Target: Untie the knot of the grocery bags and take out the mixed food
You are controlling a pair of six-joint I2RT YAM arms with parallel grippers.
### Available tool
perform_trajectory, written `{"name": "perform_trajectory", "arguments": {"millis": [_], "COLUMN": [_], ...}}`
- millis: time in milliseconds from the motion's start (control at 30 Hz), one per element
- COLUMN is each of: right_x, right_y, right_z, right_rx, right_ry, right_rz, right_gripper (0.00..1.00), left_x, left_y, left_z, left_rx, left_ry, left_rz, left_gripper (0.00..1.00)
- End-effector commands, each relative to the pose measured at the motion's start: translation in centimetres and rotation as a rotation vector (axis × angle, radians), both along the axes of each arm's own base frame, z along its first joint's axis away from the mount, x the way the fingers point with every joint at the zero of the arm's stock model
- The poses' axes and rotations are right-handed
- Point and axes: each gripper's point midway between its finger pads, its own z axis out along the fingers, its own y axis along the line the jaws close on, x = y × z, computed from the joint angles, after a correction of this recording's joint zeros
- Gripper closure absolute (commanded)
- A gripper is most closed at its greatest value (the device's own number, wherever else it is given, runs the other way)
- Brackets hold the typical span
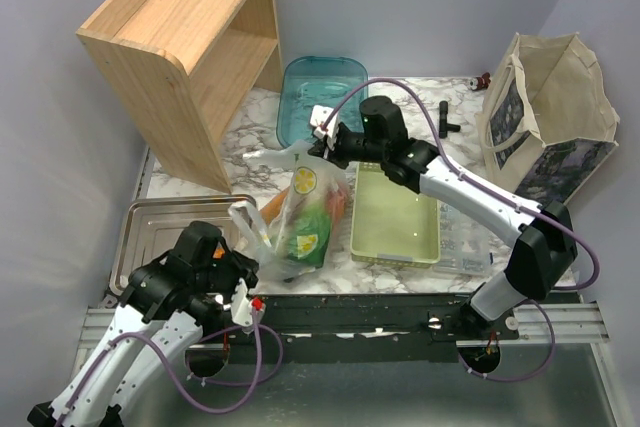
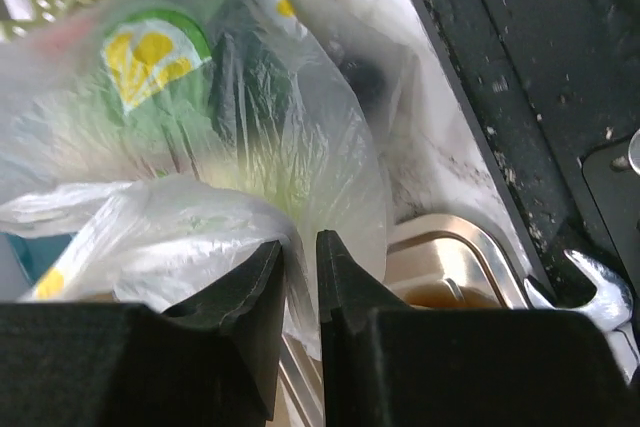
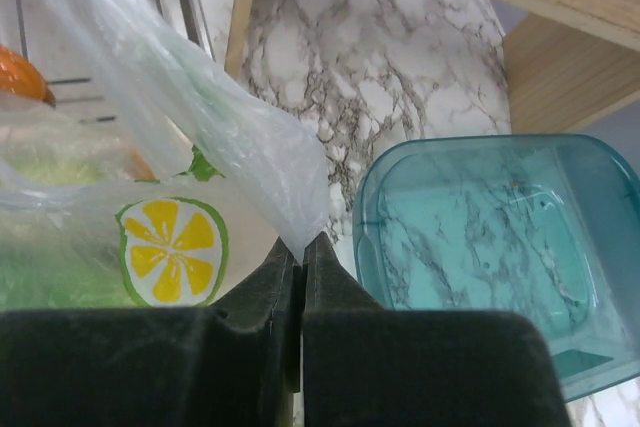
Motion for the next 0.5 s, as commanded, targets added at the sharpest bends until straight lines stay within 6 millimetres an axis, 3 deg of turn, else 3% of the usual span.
{"name": "perform_trajectory", "arguments": {"millis": [0, 100, 167, 267, 367, 433, 467], "right_x": [-0.4, -1.2, -1.4, -1.1, -0.5, -0.5, -0.7], "right_y": [0.1, 0.4, 0.5, 0.7, 0.4, 0.1, 0.1], "right_z": [4.4, 5.1, 5.1, 4.9, 5.3, 5.3, 5.4], "right_rx": [0.136, 0.188, 0.208, 0.225, 0.258, 0.262, 0.263], "right_ry": [0.056, 0.081, 0.115, 0.169, 0.184, 0.191, 0.188], "right_rz": [0.026, 0.052, 0.051, 0.017, -0.004, 0.001, 0.011], "right_gripper": [0.99, 0.99, 0.99, 0.99, 0.99, 0.99, 0.99], "left_x": [-2.1, -3.0, -3.7, -3.3, -4.1, -4.4, -4.1], "left_y": [-2.9, -4.6, -5.6, -6.8, -5.2, -4.2, -4.5], "left_z": [4.8, 8.4, 9.8, 9.2, 6.4, 5.9, 7.2], "left_rx": [-0.18, -0.24, -0.244, -0.184, -0.047, -0.025, -0.088], "left_ry": [0.109, 0.263, 0.347, 0.367, 0.263, 0.207, 0.182], "left_rz": [-0.063, -0.059, -0.08, -0.057, -0.167, -0.19, -0.159], "left_gripper": [0.8, 0.76, 0.76, 0.78, 0.79, 0.67, 0.56]}}
